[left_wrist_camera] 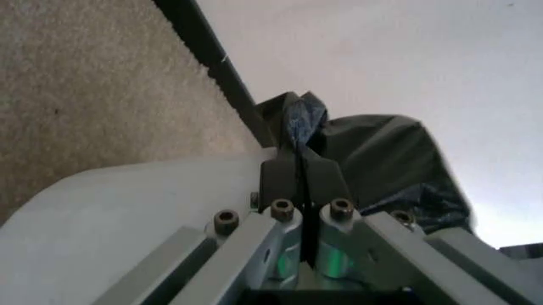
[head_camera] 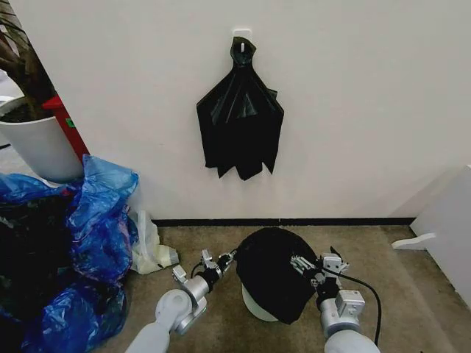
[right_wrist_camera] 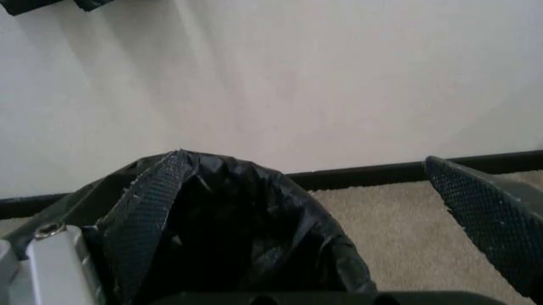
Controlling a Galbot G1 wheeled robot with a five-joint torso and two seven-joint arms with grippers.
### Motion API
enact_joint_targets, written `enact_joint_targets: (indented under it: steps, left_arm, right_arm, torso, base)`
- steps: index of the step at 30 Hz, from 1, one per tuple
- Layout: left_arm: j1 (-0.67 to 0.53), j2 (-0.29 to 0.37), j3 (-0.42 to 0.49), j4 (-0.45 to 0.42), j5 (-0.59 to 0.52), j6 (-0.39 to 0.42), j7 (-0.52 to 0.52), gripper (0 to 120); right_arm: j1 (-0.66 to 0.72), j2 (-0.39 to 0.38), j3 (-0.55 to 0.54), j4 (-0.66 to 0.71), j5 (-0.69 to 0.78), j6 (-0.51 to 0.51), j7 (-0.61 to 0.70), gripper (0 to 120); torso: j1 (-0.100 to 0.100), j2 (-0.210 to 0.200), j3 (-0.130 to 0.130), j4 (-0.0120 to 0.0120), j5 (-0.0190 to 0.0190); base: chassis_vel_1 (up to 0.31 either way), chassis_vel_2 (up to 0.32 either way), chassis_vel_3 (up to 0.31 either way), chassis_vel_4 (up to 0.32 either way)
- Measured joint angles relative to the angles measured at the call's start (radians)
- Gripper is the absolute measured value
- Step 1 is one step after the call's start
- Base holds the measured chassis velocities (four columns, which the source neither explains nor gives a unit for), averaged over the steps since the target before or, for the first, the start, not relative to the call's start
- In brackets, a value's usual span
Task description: Place the garbage bag over the trash bin.
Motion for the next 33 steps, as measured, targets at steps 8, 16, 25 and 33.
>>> enact_joint_targets:
  steps: [8, 16, 25, 33]
  left_arm:
    - [-0.015, -0.011, 0.008, 0.065, 0.05, -0.002, 0.047, 0]
    - [-0.028, -0.016, 0.013, 0.111, 0.097, -0.009, 0.08, 0]
    - [-0.033, -0.019, 0.017, 0.145, 0.143, -0.023, 0.107, 0]
    - [-0.012, -0.016, 0.012, 0.129, 0.198, -0.026, 0.113, 0]
  right_arm:
    - [-0.003, 0.003, -0.001, 0.005, -0.002, 0.003, -0.001, 100]
    - [-0.009, 0.006, -0.001, 0.011, -0.003, 0.005, -0.002, 100]
    - [-0.016, 0.01, -0.001, 0.024, -0.003, 0.006, -0.002, 100]
    - [-0.023, 0.011, 0.0, 0.038, -0.001, 0.006, -0.002, 100]
  torso:
    - [0.0, 0.0, 0.0, 0.0, 0.0]
    - [0.0, 0.0, 0.0, 0.0, 0.0]
    - [0.0, 0.0, 0.0, 0.0, 0.0]
    - [0.0, 0.0, 0.0, 0.0, -0.0001]
  base:
    - [0.0, 0.0, 0.0, 0.0]
    - [0.0, 0.0, 0.0, 0.0]
    - [0.0, 0.0, 0.0, 0.0]
    - [0.0, 0.0, 0.0, 0.0]
